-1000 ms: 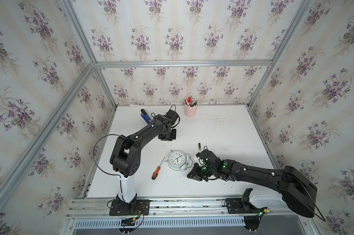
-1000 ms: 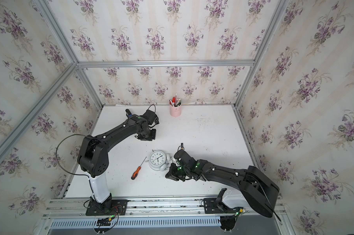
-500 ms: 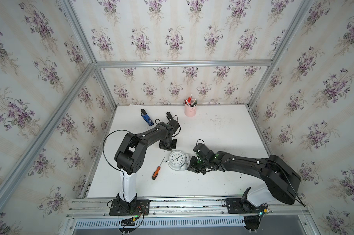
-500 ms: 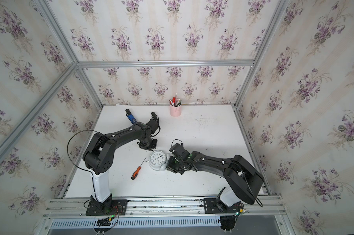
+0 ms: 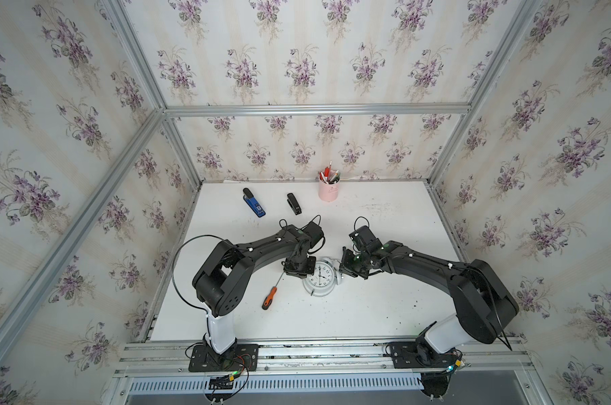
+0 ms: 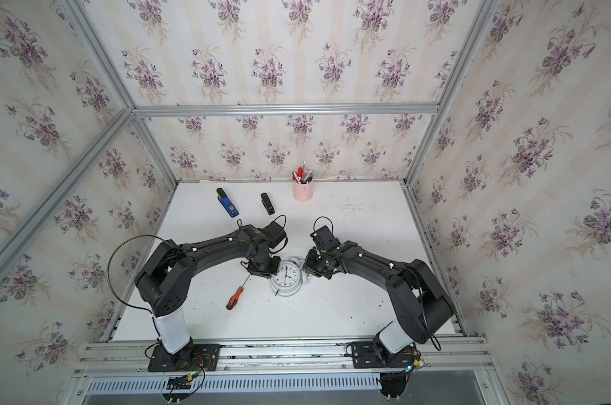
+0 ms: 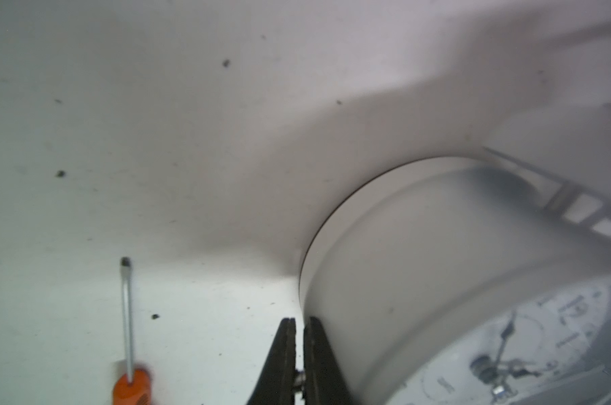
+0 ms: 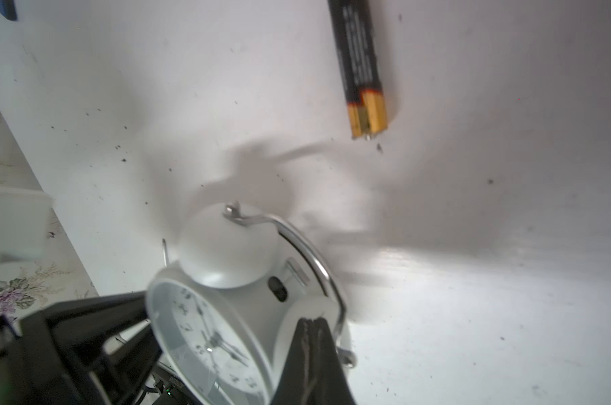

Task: Remove the battery from the alarm
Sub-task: Adjust the alarm at the center of the board.

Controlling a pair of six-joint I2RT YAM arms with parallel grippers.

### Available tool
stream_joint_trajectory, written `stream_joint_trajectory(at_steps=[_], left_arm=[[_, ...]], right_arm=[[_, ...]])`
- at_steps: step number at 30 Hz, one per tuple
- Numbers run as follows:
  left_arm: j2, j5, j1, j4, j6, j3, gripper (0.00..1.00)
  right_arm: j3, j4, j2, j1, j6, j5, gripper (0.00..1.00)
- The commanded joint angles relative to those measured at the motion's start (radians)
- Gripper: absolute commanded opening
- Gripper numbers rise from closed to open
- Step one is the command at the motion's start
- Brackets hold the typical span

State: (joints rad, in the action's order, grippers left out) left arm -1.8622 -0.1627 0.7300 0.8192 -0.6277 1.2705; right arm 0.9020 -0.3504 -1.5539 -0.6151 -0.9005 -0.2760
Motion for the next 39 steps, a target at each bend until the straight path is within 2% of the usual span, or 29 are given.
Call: stream_joint_trajectory(at_steps=[1, 7, 11, 14, 18, 20, 23, 29, 34, 39], left_arm=[[0.0, -0.052, 0.029, -0.029, -0.073, -0.019, 0.11], [0.023, -0.14, 0.113, -0.118, -0.164, -0.062, 0.13], [0.056, -0.124, 0.132, -0.103, -0.212, -0.069, 0.17], [0.111, -0.073, 0.126, -0.057, -0.193, -0.075, 0.21], [0.17, -0.08, 0.107, -0.006, -0.147, -0.076, 0.24], [0.19, -0.096, 0.1, -0.005, -0.137, -0.092, 0.24], [0.188, -0.102, 0.092, -0.026, -0.131, -0.108, 0.22], [0.171, -0.108, 0.087, -0.036, -0.127, -0.088, 0.19], [0.292, -0.062, -0.005, 0.0, -0.112, -0.11, 0.22], [0.478, -0.029, -0.153, 0.053, -0.046, -0.126, 0.31]], right_arm=[[0.057, -0.056, -0.008, 0.035, 0.107, 0.023, 0.0], [0.14, -0.1, -0.021, 0.131, 0.207, -0.003, 0.0], [0.14, -0.209, 0.064, 0.146, 0.224, 0.02, 0.04], [0.056, -0.27, 0.141, 0.145, 0.208, 0.003, 0.05], [-0.132, -0.239, 0.257, 0.141, 0.144, 0.001, 0.05], [-0.227, -0.18, 0.296, 0.12, 0.089, -0.024, 0.05], [-0.286, -0.118, 0.317, 0.065, 0.031, -0.037, 0.04], [-0.279, -0.081, 0.287, -0.047, -0.035, -0.024, 0.03], [-0.224, -0.103, 0.213, -0.049, -0.008, 0.052, 0.02], [-0.113, -0.131, 0.084, -0.049, 0.075, 0.104, 0.01]])
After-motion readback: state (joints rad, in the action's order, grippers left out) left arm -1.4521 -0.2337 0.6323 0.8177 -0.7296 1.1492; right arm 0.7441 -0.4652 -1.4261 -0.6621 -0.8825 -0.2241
